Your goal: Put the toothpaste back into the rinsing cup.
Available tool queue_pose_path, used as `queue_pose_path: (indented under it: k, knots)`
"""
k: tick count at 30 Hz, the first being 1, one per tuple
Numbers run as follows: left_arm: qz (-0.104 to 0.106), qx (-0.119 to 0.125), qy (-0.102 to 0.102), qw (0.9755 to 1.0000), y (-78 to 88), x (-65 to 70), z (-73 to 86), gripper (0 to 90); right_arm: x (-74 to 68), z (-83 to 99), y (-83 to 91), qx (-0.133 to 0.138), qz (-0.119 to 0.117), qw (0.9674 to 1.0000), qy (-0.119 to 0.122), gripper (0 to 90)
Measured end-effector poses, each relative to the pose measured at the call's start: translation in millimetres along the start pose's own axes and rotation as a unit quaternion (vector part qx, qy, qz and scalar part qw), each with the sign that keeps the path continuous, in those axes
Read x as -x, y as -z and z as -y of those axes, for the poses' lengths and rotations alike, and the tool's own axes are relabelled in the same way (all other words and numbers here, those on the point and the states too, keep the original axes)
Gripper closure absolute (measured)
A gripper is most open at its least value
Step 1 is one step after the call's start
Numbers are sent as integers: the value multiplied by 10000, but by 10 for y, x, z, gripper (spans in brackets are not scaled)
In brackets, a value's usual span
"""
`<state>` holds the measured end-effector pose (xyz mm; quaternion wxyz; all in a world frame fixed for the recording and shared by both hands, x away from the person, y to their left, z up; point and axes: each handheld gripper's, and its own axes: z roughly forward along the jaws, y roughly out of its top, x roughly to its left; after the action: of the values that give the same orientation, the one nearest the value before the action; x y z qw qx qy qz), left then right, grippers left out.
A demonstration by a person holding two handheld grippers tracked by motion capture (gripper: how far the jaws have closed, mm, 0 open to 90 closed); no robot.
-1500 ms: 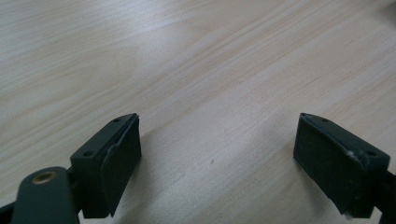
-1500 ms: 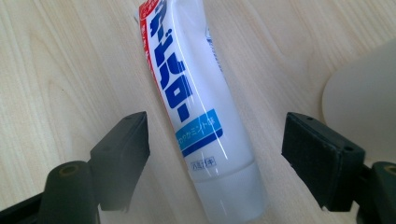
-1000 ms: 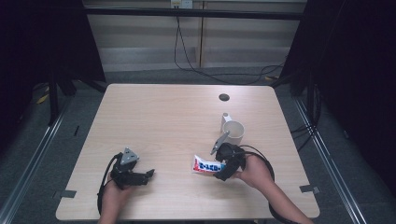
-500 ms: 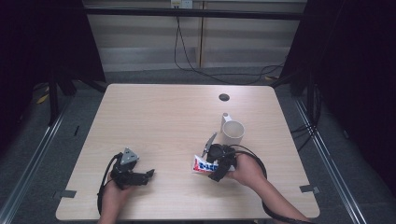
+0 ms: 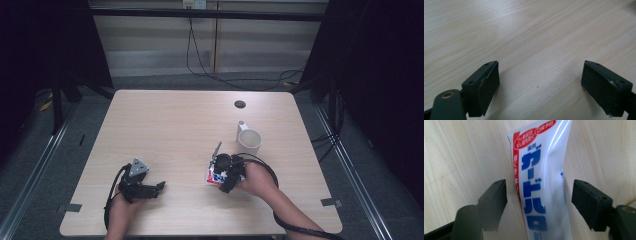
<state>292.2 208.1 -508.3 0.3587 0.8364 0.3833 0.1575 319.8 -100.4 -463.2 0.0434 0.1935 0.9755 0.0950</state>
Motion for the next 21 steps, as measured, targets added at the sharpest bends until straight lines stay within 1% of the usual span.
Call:
queue_pose_path:
  k: [1,3,6,8,10,11,15,16,20,21]
  knots:
    - [-11,2,1,10000,0,1,0,148,0,0,0,0,0,10000,0,288]
    - [2,-2,-2,10000,0,0,0,148,-8,-33,-24,-104,51,9999,15,312]
    - [2,-2,-1,10000,0,0,0,148,-1,-50,-42,-151,21,9999,19,333]
    - [2,-2,0,10000,0,0,0,148,6,-69,-56,-191,66,9997,107,342]
    - [3,-2,1,10000,0,0,0,148,6,-87,-64,-214,42,9997,61,350]
    - [-12,3,3,10000,0,1,0,148,7,-103,-62,-246,49,9997,47,369]
    - [-12,4,6,10000,-1,2,0,148,18,-126,-64,-244,28,9997,72,410]
    - [2,0,4,10000,0,0,0,149,18,-138,-76,-293,-57,9995,65,439]
    - [1,-1,2,10000,0,0,0,148,17,-154,-84,-308,-43,9995,71,447]
    - [0,1,3,10000,0,0,0,149,15,-161,-79,-370,-32,9993,59,451]
